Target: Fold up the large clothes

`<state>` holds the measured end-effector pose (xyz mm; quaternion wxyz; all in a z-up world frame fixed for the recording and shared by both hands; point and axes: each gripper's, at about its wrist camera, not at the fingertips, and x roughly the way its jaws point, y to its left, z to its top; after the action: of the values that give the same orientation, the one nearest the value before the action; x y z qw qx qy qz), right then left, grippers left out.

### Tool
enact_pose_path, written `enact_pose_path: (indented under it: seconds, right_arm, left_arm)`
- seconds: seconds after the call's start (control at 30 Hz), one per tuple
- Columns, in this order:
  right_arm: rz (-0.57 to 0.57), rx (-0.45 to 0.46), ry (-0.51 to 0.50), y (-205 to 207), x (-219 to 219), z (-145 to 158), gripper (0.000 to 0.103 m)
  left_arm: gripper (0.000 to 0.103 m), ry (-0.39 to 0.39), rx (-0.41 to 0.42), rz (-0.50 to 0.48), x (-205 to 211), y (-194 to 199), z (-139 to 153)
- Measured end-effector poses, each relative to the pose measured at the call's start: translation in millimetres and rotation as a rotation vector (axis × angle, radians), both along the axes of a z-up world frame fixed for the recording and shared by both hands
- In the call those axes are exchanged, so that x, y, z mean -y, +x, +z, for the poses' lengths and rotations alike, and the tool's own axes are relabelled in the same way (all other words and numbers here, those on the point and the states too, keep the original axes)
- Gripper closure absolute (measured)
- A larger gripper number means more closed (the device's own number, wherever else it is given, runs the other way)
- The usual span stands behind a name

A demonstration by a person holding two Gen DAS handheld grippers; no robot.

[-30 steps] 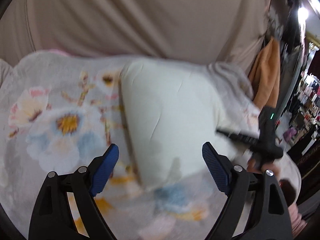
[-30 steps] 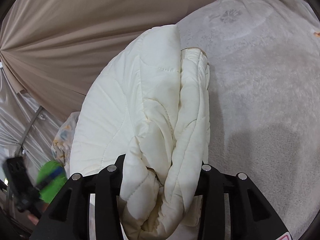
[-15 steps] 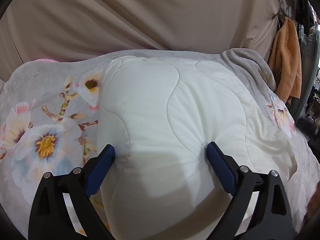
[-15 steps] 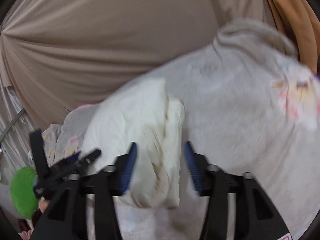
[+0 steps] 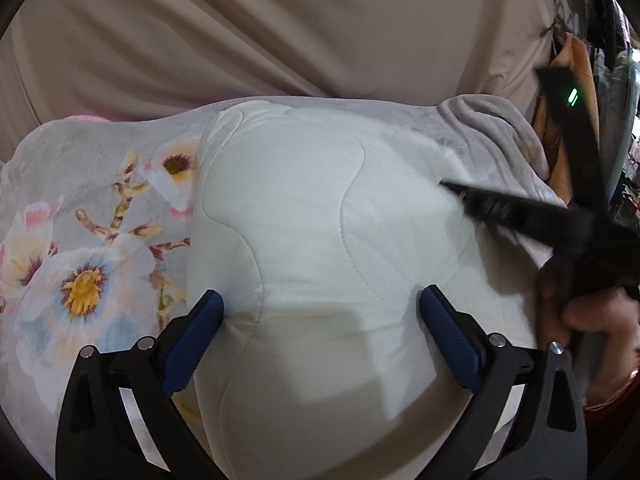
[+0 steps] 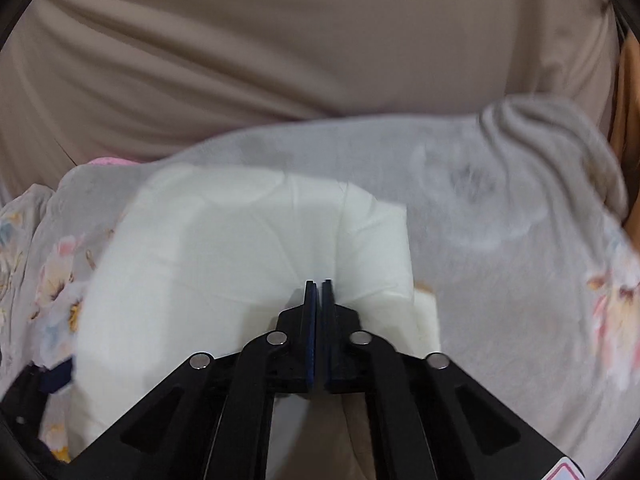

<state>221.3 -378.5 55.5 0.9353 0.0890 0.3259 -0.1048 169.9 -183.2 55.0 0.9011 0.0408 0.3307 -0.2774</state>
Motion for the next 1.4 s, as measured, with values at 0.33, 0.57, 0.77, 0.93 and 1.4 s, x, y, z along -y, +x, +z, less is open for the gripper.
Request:
enact_pose_path:
  seconds: [0.33,0.57,0.77,0.93,1.4]
  right_arm:
    - [-0.005,0.037,0.030,-4.8,3.3,-32.7,0.103]
    - [-0.038,0.031,-0.018,-9.2,-6.4,-20.8,0.103]
    - [0.081,0.056,0.071,-74.8,-35.6,25.1,0.094]
    - [0.217,-0.038,0.108,-120.7,-68.1,12.1,0.094]
    - [0.194,-0.114,0.120,-121.3,-76.9,-57.7,0.103]
  left_arm:
    - [0.005,0.062,0.070,0.016,13.8,-11.6,-7.8]
    - [0.005,0.081,0.035,0.041,9.5,-11.5,-3.2]
    - [0.006,-0.019,-0.062,0.024,-40.2,-36.9,24.8]
    - [0.007,0.074,-0.102,0.032,-50.7,-54.2,4.7]
    - [0.006,0.106,-0.201,0.063,-38.3,-55.7,-51.8]
